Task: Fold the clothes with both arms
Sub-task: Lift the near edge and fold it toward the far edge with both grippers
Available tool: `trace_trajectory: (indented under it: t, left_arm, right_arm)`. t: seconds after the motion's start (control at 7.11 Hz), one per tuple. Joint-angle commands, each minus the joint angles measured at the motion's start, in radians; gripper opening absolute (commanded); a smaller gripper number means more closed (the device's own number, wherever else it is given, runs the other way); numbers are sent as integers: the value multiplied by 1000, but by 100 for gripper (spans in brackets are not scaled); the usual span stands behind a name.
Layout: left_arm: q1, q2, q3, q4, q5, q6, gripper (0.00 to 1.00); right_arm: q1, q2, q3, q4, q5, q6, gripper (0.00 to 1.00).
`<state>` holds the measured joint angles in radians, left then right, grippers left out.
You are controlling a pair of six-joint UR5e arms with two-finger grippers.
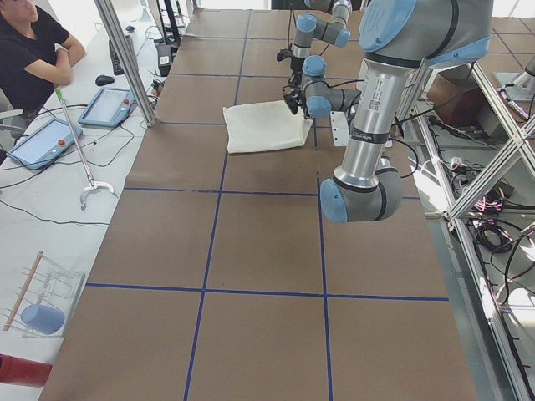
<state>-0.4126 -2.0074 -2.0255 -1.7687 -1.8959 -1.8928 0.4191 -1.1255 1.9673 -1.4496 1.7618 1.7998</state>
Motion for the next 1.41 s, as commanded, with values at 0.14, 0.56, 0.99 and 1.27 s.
trace_trajectory:
  t: [0.14, 0.56, 0.99, 1.27]
  left_arm:
    - [-253, -140, 282, -6, -117, 158, 0]
    - [-296, -212, 551, -202, -106, 175, 0]
    - [-348, -250, 658, -270, -75, 218, 0]
    - [-383, -306, 760, -348, -65, 269, 100]
  right_arm:
    - [242, 311, -442, 49, 134, -149, 0]
    - [274, 430, -764, 242, 134, -152, 0]
    - [297, 437, -797, 244, 134, -184, 70]
    - [341, 441, -817, 244, 172, -305, 100]
